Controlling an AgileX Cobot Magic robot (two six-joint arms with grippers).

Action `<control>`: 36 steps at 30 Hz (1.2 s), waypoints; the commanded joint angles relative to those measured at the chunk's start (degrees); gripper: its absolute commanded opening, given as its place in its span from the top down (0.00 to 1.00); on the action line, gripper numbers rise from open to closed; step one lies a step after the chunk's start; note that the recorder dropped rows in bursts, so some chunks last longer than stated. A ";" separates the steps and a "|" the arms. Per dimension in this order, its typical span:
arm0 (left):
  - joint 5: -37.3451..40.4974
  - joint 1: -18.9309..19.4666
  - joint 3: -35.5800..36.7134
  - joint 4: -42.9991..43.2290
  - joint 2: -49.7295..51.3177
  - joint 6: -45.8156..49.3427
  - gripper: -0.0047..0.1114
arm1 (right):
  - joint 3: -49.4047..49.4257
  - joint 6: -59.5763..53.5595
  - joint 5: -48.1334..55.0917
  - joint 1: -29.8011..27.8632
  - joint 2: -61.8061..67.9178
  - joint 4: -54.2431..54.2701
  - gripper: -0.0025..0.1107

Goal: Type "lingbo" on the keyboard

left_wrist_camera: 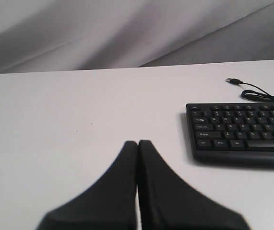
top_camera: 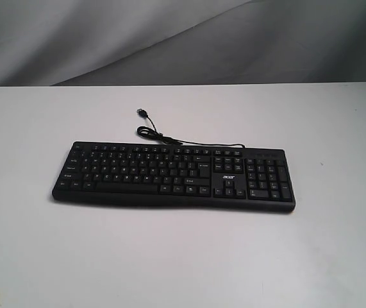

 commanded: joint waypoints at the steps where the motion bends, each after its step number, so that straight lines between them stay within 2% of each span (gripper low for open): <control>1: -0.34 0.06 0.28 -0.21 0.38 -0.12 0.96 | 3.03 -0.03 -0.19 -0.54 -0.20 -5.14 0.98; 10: -0.34 0.06 0.28 -0.21 0.38 -0.12 0.96 | 5.38 0.79 2.86 -0.54 -0.20 -2.72 0.98; 36: -0.34 0.06 0.28 -0.21 0.38 -0.12 0.96 | 5.38 0.79 2.84 -0.43 -0.20 -2.72 0.98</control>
